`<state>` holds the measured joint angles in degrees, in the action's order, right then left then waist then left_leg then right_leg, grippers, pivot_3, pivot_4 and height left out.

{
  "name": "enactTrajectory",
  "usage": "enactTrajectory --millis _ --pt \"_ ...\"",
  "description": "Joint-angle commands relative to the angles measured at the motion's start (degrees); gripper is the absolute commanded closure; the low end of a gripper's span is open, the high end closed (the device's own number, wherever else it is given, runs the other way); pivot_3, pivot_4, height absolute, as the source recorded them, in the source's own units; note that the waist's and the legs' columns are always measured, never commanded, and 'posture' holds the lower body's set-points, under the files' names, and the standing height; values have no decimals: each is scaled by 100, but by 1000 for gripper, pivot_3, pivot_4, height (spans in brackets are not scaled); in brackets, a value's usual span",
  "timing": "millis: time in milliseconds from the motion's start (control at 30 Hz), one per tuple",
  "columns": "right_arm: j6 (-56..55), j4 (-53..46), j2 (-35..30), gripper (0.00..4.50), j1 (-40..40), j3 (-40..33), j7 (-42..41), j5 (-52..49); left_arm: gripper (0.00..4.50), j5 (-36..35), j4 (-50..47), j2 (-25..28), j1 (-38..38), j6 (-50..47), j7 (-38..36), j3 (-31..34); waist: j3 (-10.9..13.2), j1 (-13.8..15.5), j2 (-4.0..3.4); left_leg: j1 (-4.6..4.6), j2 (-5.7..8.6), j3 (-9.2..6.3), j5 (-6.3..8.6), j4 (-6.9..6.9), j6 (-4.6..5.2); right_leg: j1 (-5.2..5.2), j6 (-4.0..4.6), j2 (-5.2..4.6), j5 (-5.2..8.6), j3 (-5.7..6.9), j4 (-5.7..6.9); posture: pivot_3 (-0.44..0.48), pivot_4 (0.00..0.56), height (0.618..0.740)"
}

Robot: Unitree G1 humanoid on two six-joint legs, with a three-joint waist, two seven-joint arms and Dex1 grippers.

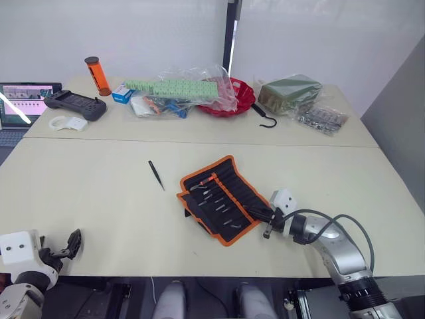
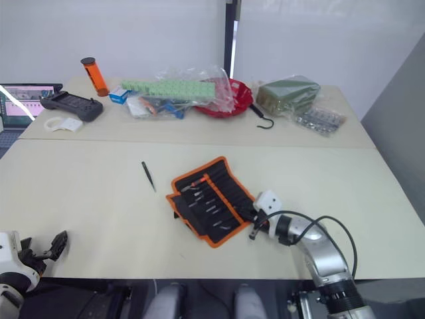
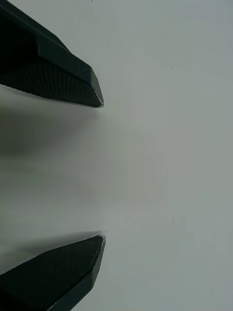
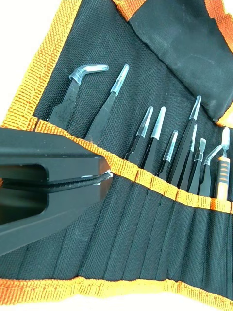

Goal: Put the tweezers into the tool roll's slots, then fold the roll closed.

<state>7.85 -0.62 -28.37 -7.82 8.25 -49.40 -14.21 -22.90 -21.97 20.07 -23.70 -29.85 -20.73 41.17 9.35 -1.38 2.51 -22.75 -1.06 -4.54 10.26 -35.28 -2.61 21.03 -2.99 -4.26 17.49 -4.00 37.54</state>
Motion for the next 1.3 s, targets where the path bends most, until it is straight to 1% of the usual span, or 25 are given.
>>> enactTrajectory --millis 33,200,333,400,433,500,600,700,767,933,1033,1100,1200,1300 --pt "135 87 -45 4500 147 101 -31 131 19 -94 3 123 34 194 17 185 0 3 0 0 0 0 0 0 0 0 1 0 1 0 0 0 150 740" --pt "125 83 -43 4500 169 81 -13 139 19 -48 -10 250 4 282 -236 -79 0 18 0 -1 0 1 0 1 0 0 0 -2 1 0 -2 0 150 740" --pt "134 63 -31 4500 162 52 32 136 19 -80 -103 419 140 314 -393 -238 0 21 0 -1 0 1 0 2 -1 0 1 -2 1 0 -3 0 150 740" --pt "122 58 -37 4500 186 39 42 140 19 -131 -263 493 288 141 -383 -411 0 32 0 -1 0 1 0 2 0 1 1 -2 1 0 -2 0 150 740" --pt "117 50 -35 4500 203 33 50 143 19 -191 -464 479 407 -35 -309 -596 0 37 0 -1 0 1 0 2 0 1 1 -2 1 0 -2 0 150 740" --pt "126 40 -10 4500 210 22 100 157 19 -288 -822 393 630 -353 -109 -942 0 55 0 -3 1 1 0 2 0 0 0 -3 1 0 -4 0 150 740" --pt "181 -85 44 4500 273 7 238 148 19 -333 -1202 127 1020 -882 416 -1454 -2 54 3 -3 3 0 0 1 0 -2 -5 -4 -3 -1 -5 0 150 740" --pt "223 -178 53 4500 322 20 297 147 19 -298 -1350 1 1237 -1243 723 -1727 -2 22 2 -3 2 -1 0 1 0 0 -6 0 -3 -1 3 0 150 740" --pt "248 -233 48 4500 361 19 332 131 19 -294 -1404 -193 1544 -1371 973 -2040 -2 14 -1 -2 1 -2 0 9 0 2 -6 3 -3 -2 4 0 150 740" --pt "327 -342 0 4500 422 -28 377 99 19 12 -1159 -904 2666 -1855 2039 -2614 0 73 -1 -8 12 -6 -1 -2 1 -4 -16 -1 -8 0 1 0 150 740" --pt "393 -429 -14 4500 434 -54 413 99 19 335 -1098 -992 3129 -2137 2373 -3026 0 64 -1 -8 12 -7 -1 -4 1 -5 -18 0 -9 0 -1 0 150 740" --pt "435 -489 -12 4500 459 -60 437 98 19 491 -986 -1137 3393 -2283 2650 -3101 0 51 -2 -9 14 -7 -1 -3 1 -4 -22 0 -7 -1 -1 0 150 740" --pt "448 -570 -31 4500 553 -71 466 106 19 1017 -657 -1386 3788 -2310 3259 -3305 0 58 -2 -12 16 -8 -1 0 1 -3 -23 -1 -6 -1 -4 0 150 740" --pt "471 -629 -45 4500 615 -81 489 104 19 1321 -332 -1614 4118 -2617 3587 -3511 1 59 -1 -13 19 -9 -1 0 1 -3 -24 -4 -6 -1 -4 0 150 740"
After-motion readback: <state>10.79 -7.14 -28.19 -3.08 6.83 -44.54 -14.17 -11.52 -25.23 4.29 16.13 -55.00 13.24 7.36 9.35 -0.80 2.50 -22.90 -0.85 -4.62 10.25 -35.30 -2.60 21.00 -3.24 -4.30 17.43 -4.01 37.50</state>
